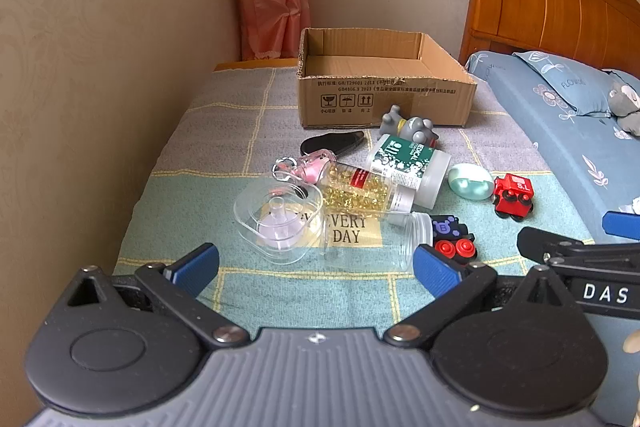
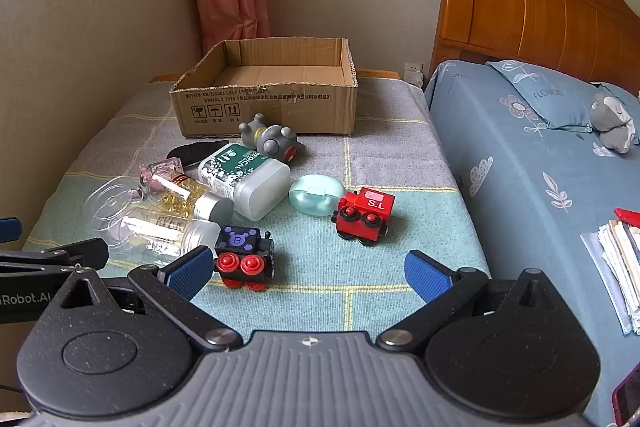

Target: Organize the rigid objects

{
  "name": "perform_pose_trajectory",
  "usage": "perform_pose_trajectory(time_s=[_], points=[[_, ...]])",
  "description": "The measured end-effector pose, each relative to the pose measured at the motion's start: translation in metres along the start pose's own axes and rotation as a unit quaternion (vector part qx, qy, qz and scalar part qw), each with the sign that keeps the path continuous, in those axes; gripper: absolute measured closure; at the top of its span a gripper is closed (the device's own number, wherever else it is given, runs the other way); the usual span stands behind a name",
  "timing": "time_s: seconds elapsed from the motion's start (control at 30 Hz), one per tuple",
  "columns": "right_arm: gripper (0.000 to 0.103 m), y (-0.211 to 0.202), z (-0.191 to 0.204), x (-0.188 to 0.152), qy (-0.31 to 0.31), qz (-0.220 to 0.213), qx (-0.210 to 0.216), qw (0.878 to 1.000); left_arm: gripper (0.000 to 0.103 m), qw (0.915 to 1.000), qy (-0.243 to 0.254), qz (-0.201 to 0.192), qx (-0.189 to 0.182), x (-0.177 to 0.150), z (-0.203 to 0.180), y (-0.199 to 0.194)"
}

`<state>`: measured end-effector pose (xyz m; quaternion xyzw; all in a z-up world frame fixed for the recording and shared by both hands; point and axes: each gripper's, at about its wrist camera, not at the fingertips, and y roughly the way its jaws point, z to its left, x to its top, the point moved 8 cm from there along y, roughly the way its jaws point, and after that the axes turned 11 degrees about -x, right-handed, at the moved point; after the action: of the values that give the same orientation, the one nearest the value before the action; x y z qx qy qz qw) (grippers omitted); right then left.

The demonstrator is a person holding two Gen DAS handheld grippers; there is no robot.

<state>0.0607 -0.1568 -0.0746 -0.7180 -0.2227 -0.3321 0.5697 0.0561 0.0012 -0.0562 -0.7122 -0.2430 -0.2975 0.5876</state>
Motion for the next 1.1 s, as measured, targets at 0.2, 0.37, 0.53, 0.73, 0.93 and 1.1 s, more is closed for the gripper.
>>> perform_pose_trajectory(time_s=[0.2, 0.37, 0.53, 0.73, 0.93, 1.1], points=[[0.0, 0.0, 0.0001, 0.0001, 0.0, 0.0, 0.0, 1.0, 0.001, 1.0, 0.0, 0.0, -0.001, 0.0011, 0.0009, 0.0007], [0.0, 0.0006, -0.0001, 0.0, 0.001, 0.0, 0.0, 1.0, 0.001, 1.0, 0.0, 0.0, -0.001, 0.001, 0.001, 0.0009], [0.0, 0.0015, -0.0007, -0.0003, 0.002, -0.001, -0.001, 1.0, 0.001, 1.0, 0.001, 0.0, -0.001, 0.0013, 0.0008, 0.0017], [0.0, 0.0017, -0.0013, 0.0, 0.003, -0.002, -0.002, 1.0, 0.001, 1.0, 0.002, 0.0, -0.002, 0.0013, -0.0002, 0.002], [0.0, 0.0025, -0.001, 0.0017, 0.002, -0.004, -0.002, 1.0, 0.001, 1.0, 0.003, -0.001, -0.004, 0.0037, -0.0009, 0.0029], [0.0, 0.0027, 0.0005, 0.0044, -0.002, -0.007, -0.003, 1.0, 0.001, 1.0, 0.007, -0.001, -0.004, 0.006, -0.0005, 0.0044]])
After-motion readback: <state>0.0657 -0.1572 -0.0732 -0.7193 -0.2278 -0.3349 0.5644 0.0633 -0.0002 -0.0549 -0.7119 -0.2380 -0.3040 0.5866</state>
